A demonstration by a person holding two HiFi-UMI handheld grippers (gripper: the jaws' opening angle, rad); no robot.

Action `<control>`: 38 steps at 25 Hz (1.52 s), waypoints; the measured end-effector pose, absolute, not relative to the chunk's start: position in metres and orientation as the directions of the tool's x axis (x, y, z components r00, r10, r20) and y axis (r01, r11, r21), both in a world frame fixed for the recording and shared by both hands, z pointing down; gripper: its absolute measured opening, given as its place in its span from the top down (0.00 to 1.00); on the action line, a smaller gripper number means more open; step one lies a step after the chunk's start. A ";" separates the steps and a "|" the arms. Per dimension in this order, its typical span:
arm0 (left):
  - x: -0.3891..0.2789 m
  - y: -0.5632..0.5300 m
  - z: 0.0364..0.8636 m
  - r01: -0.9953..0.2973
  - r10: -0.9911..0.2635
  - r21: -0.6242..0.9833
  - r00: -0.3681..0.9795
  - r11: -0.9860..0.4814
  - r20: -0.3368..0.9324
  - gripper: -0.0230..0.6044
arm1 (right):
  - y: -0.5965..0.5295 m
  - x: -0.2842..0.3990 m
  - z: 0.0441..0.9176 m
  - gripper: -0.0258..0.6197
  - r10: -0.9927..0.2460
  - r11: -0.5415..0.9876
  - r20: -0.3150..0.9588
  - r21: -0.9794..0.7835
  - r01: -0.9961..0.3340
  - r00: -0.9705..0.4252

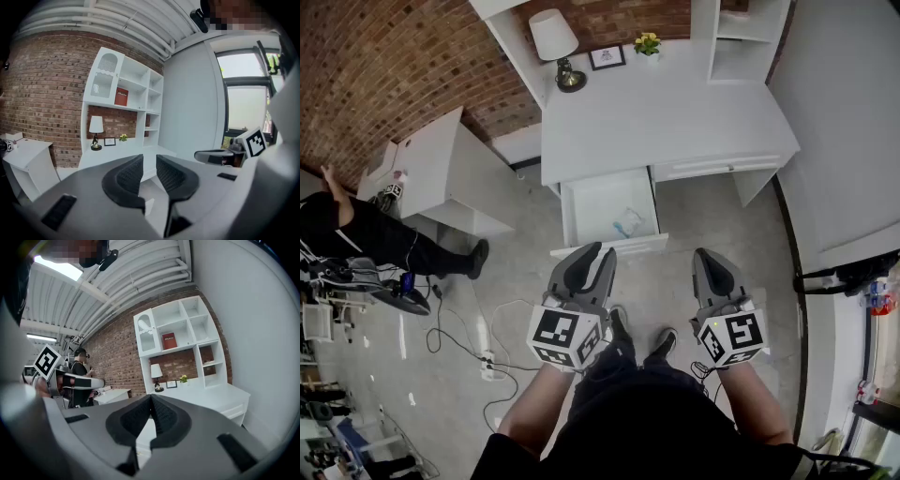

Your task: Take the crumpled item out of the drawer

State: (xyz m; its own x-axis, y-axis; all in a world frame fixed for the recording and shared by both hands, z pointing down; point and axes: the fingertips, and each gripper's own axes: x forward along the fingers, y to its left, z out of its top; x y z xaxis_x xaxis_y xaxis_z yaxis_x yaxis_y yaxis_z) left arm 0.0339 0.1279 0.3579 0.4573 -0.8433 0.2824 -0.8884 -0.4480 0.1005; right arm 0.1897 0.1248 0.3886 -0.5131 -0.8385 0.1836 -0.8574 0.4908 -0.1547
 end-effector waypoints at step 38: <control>-0.120 0.021 0.423 -0.822 -0.761 0.183 0.569 -0.539 0.311 0.83 | 0.038 0.058 0.421 0.89 -0.887 0.319 0.298 -0.160 -0.934 -0.353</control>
State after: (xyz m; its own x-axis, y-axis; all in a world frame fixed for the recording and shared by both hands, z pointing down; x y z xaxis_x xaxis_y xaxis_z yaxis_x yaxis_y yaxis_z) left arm -0.1198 0.0215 0.4229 0.5688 -0.7614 0.3109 -0.8220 -0.5393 0.1831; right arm 0.0577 0.0375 0.4213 -0.3534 -0.8867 0.2981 -0.9343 0.3187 -0.1598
